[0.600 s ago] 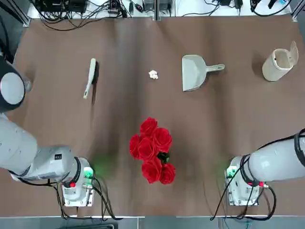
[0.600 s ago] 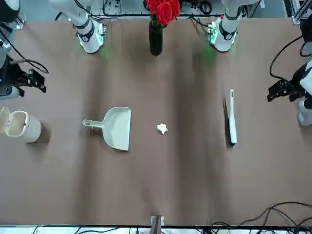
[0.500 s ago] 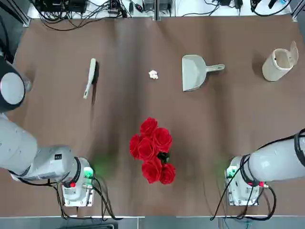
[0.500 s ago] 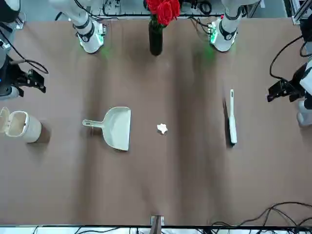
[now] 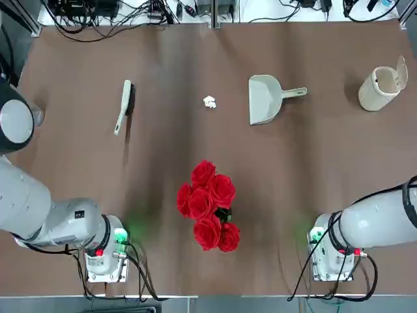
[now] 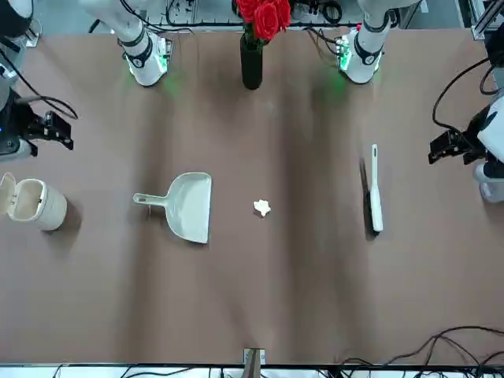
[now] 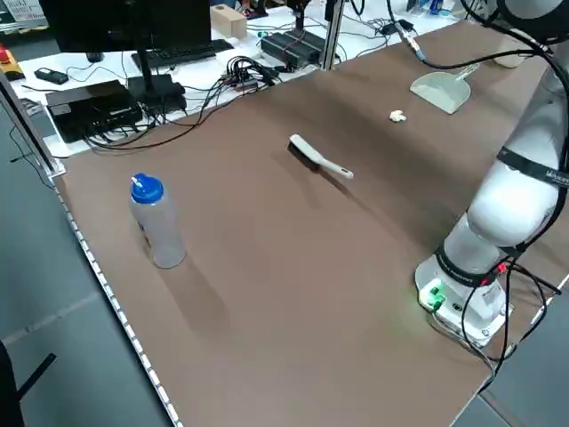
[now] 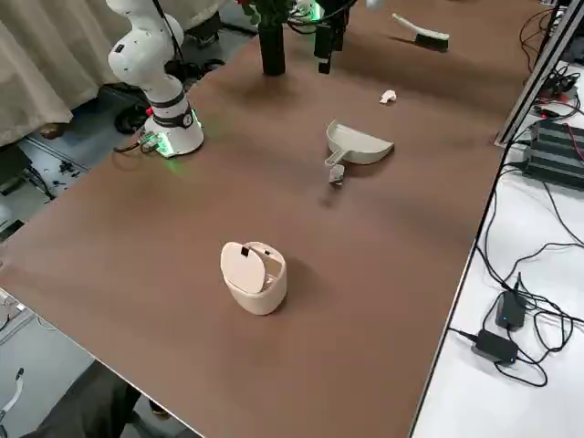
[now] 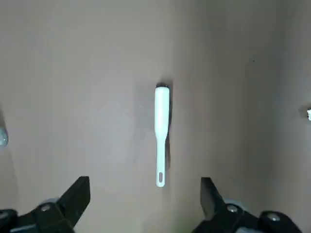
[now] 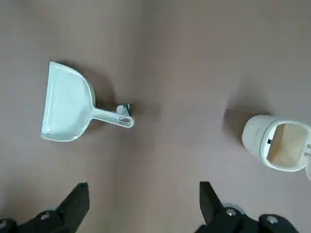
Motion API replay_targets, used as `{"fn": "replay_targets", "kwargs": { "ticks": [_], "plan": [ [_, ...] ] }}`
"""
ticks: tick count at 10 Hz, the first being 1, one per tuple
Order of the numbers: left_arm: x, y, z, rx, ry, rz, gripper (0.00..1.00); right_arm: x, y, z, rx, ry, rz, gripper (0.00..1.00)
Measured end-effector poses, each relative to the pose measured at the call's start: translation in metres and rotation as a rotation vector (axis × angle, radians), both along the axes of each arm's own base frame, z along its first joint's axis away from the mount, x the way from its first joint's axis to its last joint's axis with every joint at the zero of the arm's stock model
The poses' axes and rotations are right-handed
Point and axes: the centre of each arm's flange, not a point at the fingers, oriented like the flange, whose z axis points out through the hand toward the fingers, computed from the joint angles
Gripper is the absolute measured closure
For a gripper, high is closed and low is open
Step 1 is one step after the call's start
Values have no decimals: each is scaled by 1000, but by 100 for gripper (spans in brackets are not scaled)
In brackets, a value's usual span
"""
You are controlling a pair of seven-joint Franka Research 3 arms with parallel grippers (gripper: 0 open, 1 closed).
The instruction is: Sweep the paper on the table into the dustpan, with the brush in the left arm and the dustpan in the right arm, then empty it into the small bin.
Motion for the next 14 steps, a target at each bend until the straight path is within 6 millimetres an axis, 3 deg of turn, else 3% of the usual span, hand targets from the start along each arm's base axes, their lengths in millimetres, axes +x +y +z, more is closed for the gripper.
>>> {"fn": "replay_targets", "kwargs": {
  "ticks": [2, 4, 7, 9, 12, 14],
  "plan": [
    [0, -1, -25, 1, 12, 0, 0, 1, -15, -5, 2, 16, 173, 0],
    [-6, -2, -71, 5, 46, 17, 0, 4, -17, -14, 5, 41, 264, 0],
    [-23, -10, -141, 13, 87, 49, 0, 18, -18, -51, 34, 120, 639, 0],
    [-50, -19, -177, 25, 127, 50, 4, 29, -24, -81, 61, 168, 811, 0],
    [-97, -24, -243, 34, 112, 39, 4, 51, 7, -150, 96, 239, 1004, 0],
    [-121, -21, -285, 31, 89, 40, 4, 53, 37, -185, 100, 255, 1100, 0]
  ]
}}
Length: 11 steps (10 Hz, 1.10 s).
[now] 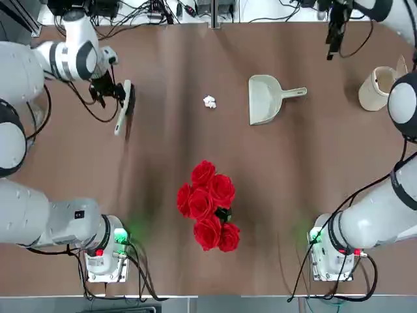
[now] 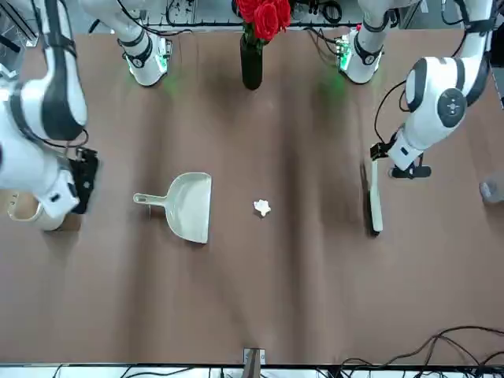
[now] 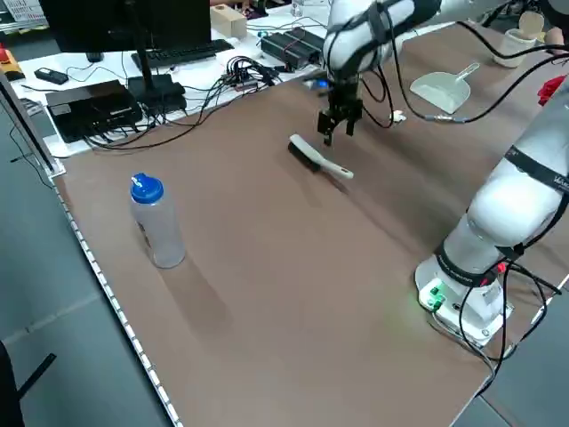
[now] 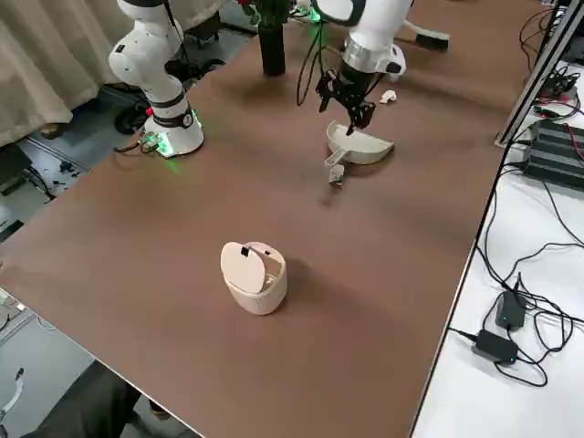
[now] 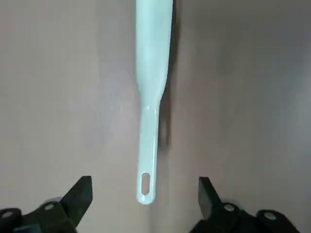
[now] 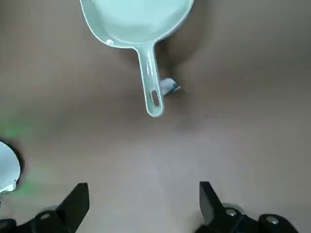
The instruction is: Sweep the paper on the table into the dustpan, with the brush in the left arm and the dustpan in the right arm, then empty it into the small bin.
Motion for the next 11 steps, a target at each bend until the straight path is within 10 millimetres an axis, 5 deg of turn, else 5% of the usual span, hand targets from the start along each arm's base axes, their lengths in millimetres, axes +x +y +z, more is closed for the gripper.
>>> {"fn": "replay_targets", "kwargs": {
  "ticks": [3, 6, 11],
  "plan": [
    [-10, 1, -38, -10, -15, 5, 11, 6, 6, -54, 33, 2, 171, 0],
    [-11, 0, -72, -21, -17, 27, 20, 5, 33, -108, 32, -33, 232, 0],
    [-12, 0, -77, -11, -8, 10, 43, -16, 34, -161, 34, -69, 247, 0]
  ]
}}
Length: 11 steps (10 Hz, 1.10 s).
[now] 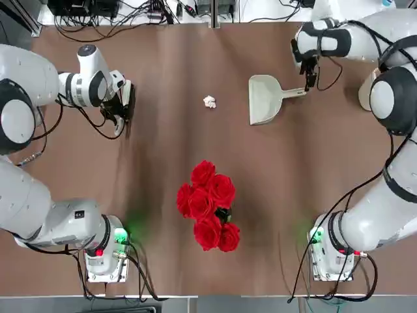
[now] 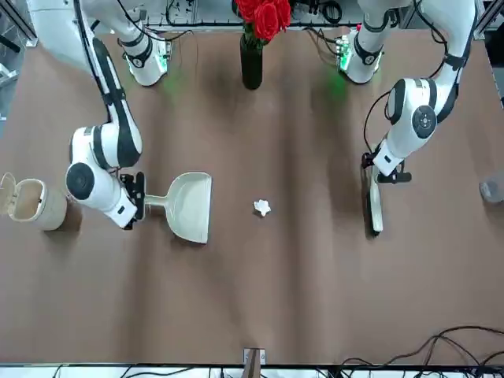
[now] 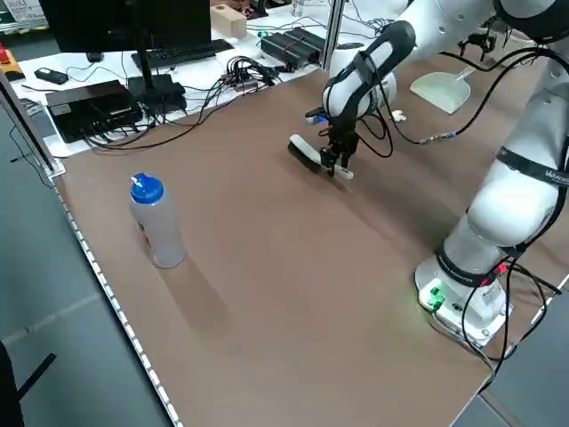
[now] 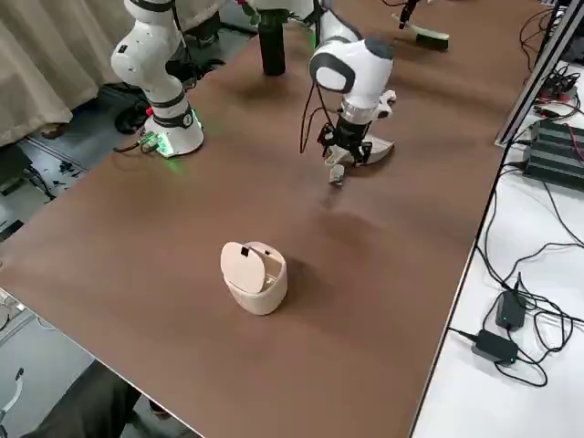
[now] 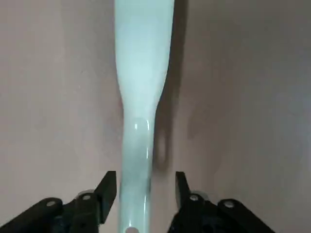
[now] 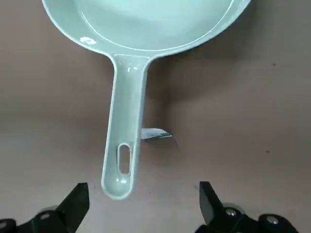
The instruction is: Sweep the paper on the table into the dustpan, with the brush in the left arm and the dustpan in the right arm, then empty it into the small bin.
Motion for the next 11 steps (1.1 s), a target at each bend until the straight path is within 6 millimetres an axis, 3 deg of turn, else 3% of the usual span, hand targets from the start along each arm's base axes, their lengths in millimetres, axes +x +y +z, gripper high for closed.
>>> {"fn": "replay_targets", "kwargs": {
  "ticks": [3, 4, 8, 11],
  "plan": [
    [-2, 0, -1, 2, 16, 0, 61, -8, 7, -9, 14, 13, -4, 0],
    [-2, 0, -1, 7, 16, -11, 74, -9, 10, -11, 17, 13, -7, 0],
    [8, -2, 10, 38, 0, -61, 73, -18, 13, -24, 27, 2, -17, 6],
    [44, -22, 58, 54, 12, -76, 73, -19, 14, -25, 33, 2, -24, 18]
  ]
}}
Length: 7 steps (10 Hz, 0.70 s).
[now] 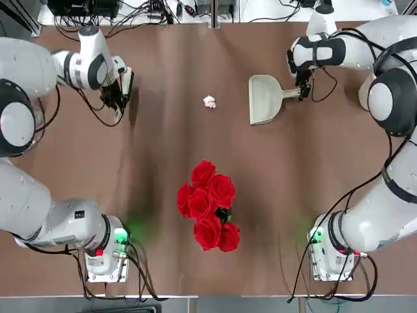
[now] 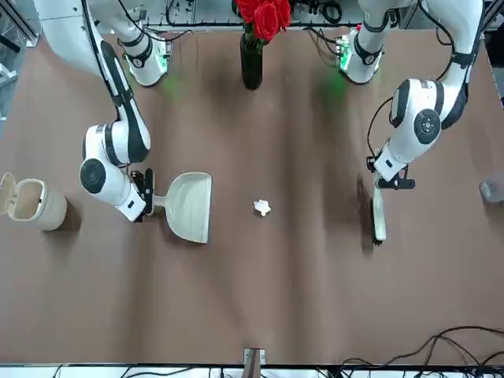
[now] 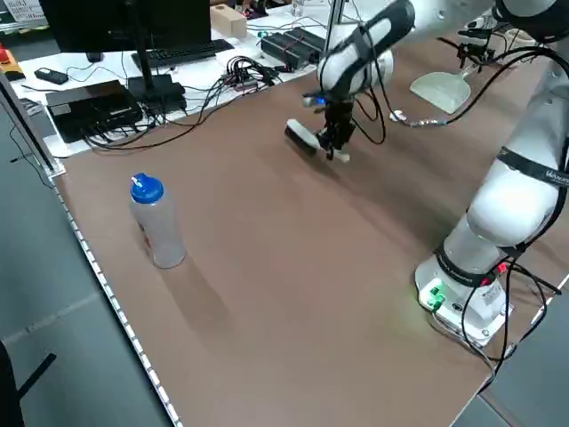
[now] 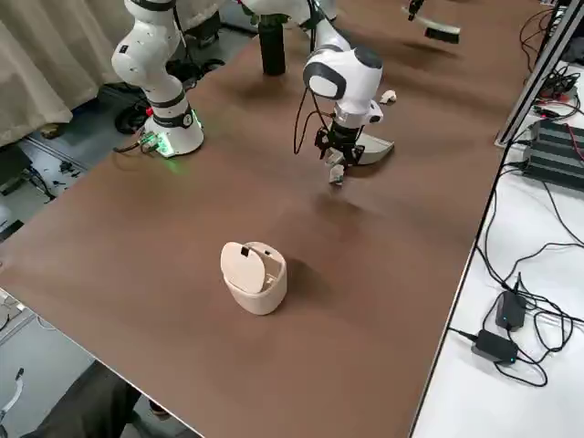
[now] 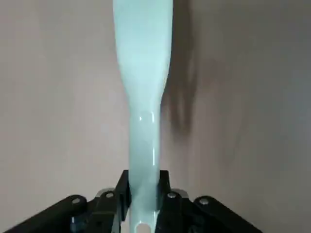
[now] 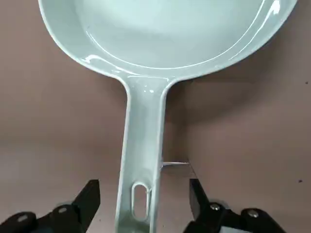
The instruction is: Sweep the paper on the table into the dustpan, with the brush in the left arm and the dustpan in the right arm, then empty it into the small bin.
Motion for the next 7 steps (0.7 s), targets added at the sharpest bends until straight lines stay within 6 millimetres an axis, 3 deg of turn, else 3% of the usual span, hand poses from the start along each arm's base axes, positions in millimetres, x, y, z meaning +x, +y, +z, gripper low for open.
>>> {"fn": "replay_targets", "kwargs": {
  "ticks": [2, 5, 7],
  "plan": [
    [14, -30, 30, 7, -27, 10, 73, 0, 1, 0, 1, -1, 0, 22],
    [18, -81, 42, -6, -54, -20, 73, 0, 2, 0, 1, -2, 1, 26],
    [27, -120, 48, -16, -30, -11, 73, 0, 2, 0, 1, -2, 1, 36]
  ]
}}
